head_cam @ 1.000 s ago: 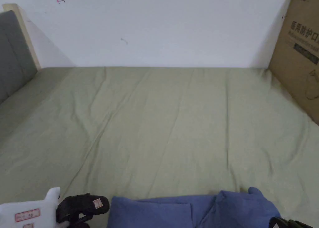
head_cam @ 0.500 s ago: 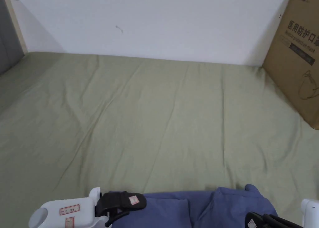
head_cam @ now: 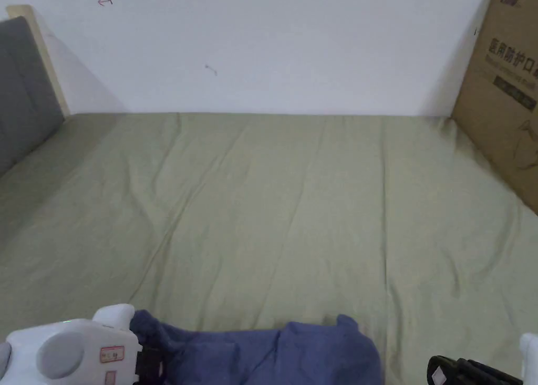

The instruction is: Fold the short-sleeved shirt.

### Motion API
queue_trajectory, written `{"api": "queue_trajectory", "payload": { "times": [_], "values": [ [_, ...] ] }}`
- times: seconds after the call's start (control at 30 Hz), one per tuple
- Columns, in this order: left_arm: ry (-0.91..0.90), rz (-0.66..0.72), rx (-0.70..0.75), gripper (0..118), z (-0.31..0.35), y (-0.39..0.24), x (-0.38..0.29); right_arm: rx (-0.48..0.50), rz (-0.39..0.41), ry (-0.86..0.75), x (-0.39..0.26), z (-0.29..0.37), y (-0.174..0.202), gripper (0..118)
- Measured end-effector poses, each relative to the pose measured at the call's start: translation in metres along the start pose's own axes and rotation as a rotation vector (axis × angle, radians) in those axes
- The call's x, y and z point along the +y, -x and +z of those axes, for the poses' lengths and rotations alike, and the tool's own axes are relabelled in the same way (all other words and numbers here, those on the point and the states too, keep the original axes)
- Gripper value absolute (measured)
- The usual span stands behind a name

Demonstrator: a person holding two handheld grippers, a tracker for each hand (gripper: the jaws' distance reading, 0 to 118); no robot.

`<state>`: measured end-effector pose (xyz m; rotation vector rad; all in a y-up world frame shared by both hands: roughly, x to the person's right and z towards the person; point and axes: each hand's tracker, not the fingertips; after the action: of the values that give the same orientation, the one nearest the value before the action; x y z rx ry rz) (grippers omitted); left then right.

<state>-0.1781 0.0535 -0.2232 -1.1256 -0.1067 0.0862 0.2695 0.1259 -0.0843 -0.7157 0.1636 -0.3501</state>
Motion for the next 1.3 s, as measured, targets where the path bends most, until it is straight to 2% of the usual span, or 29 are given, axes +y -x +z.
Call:
{"api": "queue_trajectory", "payload": {
  "times": [0.03, 0.1, 0.27, 0.33, 0.37, 0.4, 0.43, 0.47, 0.5, 0.53, 0.57, 0.63, 0.73, 0.77, 0.83, 0.87, 0.9, 0.93, 0.97, 1.03, 1.2, 1.3],
  "values": [
    [-0.017, -0.057, 0.107, 6, 0.009, -0.002, 0.001, 0.008, -0.007, -0.001, -0.001, 0.000, -0.002, 0],
    [-0.025, -0.074, 0.147, 7, 0.022, -0.006, 0.003, 0.025, -0.025, 0.006, -0.005, 0.001, -0.006, 0],
    [0.047, 0.160, -0.333, 7, 0.024, -0.059, 0.016, 0.019, -0.030, -0.008, -0.009, 0.011, -0.016, 0],
    [0.083, 0.163, -0.424, 8, 0.009, -0.095, 0.021, 0.023, -0.041, -0.020, -0.006, 0.017, -0.021, 0],
    [0.091, 0.152, -0.465, 16, 0.000, -0.111, 0.024, 0.023, -0.051, -0.029, -0.005, 0.021, -0.023, 0],
    [0.105, 0.141, -0.500, 33, -0.011, -0.128, 0.027, 0.022, -0.059, -0.039, -0.004, 0.024, -0.025, 0],
    [0.120, 0.170, -0.547, 67, -0.024, -0.140, 0.030, 0.016, -0.061, -0.045, -0.002, 0.027, -0.027, 0],
    [0.148, 0.199, -0.608, 114, -0.037, -0.156, 0.029, -0.002, -0.062, -0.052, -0.002, 0.030, -0.028, 0],
    [0.171, 0.231, -0.628, 117, -0.047, -0.164, 0.030, -0.011, -0.066, -0.055, -0.001, 0.033, -0.029, 0],
    [0.195, 0.263, -0.649, 109, -0.049, -0.166, 0.026, -0.011, -0.066, -0.059, 0.000, 0.035, -0.029, 0],
    [0.160, 0.348, -0.692, 109, -0.055, -0.167, 0.030, -0.009, -0.059, -0.064, 0.000, 0.037, -0.030, 0],
    [0.143, 0.368, -0.713, 109, -0.046, -0.163, 0.026, -0.004, -0.045, -0.071, 0.000, 0.039, -0.028, 0],
    [-0.008, 0.241, -0.670, 113, -0.005, -0.147, 0.024, 0.017, -0.059, -0.066, 0.002, 0.035, -0.030, 0],
    [-0.064, 0.194, -0.638, 107, 0.007, -0.143, 0.021, 0.019, -0.063, -0.066, 0.002, 0.033, -0.030, 0],
    [-0.191, 0.098, -0.613, 102, 0.027, -0.138, 0.012, 0.019, -0.062, -0.069, 0.002, 0.030, -0.030, 0],
    [-0.214, 0.060, -0.593, 90, 0.042, -0.139, 0.008, 0.019, -0.059, -0.068, 0.002, 0.028, -0.030, 0],
    [-0.225, 0.031, -0.572, 54, 0.044, -0.145, 0.005, 0.021, -0.060, -0.067, 0.003, 0.027, -0.030, 0],
    [-0.225, -0.016, -0.540, 9, 0.042, -0.153, 0.001, 0.023, -0.064, -0.069, 0.003, 0.027, -0.030, 0],
    [-0.221, -0.043, -0.529, 0, 0.039, -0.162, -0.002, 0.022, -0.069, -0.075, 0.002, 0.027, -0.031, 0],
    [-0.138, -0.146, -0.551, 0, 0.018, -0.179, -0.004, 0.012, -0.075, -0.089, 0.002, 0.028, -0.033, 0],
    [-0.004, -0.238, -0.532, 0, -0.057, -0.238, -0.011, -0.009, -0.107, -0.087, 0.004, 0.035, -0.043, 0],
    [0.104, -0.329, -0.358, 0, -0.119, -0.261, -0.018, -0.026, -0.098, -0.077, 0.004, 0.037, -0.044, 0]
  ]
}}
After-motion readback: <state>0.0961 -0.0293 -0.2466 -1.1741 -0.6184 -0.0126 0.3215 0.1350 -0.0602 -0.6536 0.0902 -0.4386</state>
